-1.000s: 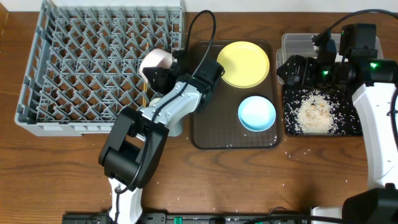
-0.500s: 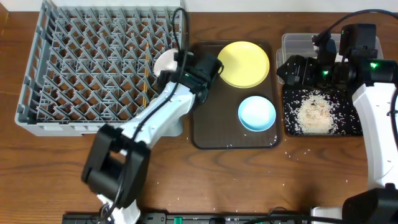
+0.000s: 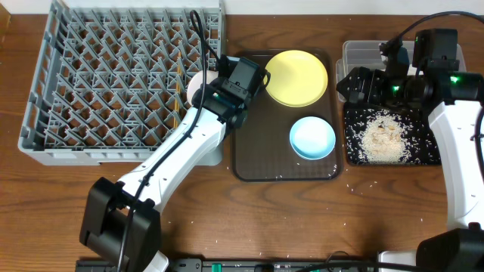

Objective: Sort waste into correct bins and load items into the dishwasher

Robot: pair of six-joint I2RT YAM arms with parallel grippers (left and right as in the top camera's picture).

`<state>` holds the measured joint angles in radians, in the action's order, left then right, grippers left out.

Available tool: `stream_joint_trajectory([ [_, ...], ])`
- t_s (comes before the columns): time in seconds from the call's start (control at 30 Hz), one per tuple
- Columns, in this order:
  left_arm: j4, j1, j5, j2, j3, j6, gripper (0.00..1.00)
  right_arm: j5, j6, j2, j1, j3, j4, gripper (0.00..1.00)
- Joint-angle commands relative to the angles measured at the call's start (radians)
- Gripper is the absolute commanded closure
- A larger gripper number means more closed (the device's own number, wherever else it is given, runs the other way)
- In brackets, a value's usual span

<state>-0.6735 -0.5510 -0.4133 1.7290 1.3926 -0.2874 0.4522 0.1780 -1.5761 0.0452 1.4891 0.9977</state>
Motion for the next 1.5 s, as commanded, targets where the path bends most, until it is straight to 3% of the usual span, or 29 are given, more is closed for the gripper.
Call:
stream_joint_trajectory([
  [0.0,0.002,0.003,0.010,0.003,0.014,-0.002,0.36,0.008,-0.007,0.018,-0.014,0.003,-0.002,0.01],
  [0.13,0.010,0.003,0.011,0.017,0.014,0.007,0.36,0.008,-0.007,0.018,-0.014,0.003,-0.002,0.01],
  [0.4,0.066,-0.040,0.047,0.077,0.014,0.222,0.40,0.008,-0.007,0.018,-0.014,0.003,-0.002,0.01],
  [0.9,0.140,-0.054,0.045,0.162,0.014,0.224,0.40,0.008,-0.007,0.018,-0.014,0.003,-0.002,0.01],
  [1.17,0.145,-0.050,-0.114,0.162,0.014,0.224,0.39,0.008,-0.007,0.018,-0.014,0.003,-0.002,0.01],
  [1.47,0.146,-0.002,-0.123,0.162,0.014,0.224,0.39,0.008,-0.007,0.018,-0.014,0.003,-0.002,0.01],
])
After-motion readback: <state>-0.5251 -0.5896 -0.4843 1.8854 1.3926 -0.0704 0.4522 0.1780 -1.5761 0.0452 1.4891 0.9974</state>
